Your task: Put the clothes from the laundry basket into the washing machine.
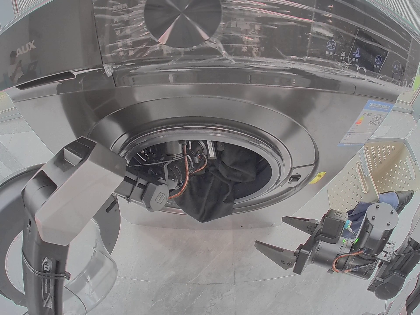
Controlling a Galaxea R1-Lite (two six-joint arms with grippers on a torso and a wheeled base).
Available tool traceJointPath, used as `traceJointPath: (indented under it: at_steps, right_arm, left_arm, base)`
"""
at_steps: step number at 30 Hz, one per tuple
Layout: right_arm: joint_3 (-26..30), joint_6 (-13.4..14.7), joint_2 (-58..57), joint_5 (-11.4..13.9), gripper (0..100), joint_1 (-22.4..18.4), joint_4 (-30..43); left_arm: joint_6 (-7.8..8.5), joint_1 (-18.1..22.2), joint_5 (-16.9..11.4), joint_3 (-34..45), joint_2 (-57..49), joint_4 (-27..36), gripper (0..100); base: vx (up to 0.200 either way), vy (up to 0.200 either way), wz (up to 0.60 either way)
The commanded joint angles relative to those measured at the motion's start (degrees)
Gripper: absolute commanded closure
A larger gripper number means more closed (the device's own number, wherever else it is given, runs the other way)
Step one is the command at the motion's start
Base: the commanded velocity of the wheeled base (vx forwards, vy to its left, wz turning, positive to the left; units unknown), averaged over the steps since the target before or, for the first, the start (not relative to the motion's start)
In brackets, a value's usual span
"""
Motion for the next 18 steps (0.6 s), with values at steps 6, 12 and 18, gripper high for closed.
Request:
traceJointPath:
  at_steps: [6, 12, 18]
  right_arm:
    - [0.0, 0.0, 0.2, 0.0, 0, 0.1, 0.0]
    - [0.6, -0.2, 0.3, -0.8, 0, 0.4, 0.0]
    - [2.6, -0.4, 1.5, -5.8, 0, -0.2, 0.0]
  left_arm:
    - [-0.23, -1.0, -2.9, 13.2, -7.2, 4.2, 0]
    - [0.12, -1.2, -2.9, 14.3, -6.6, 5.2, 0]
    - [0.21, -1.5, -2.8, 13.6, -4.9, 5.1, 0]
  base:
    - [0.0, 0.0, 0.0]
    - [0.0, 0.0, 0.0]
    - [0.0, 0.0, 0.0]
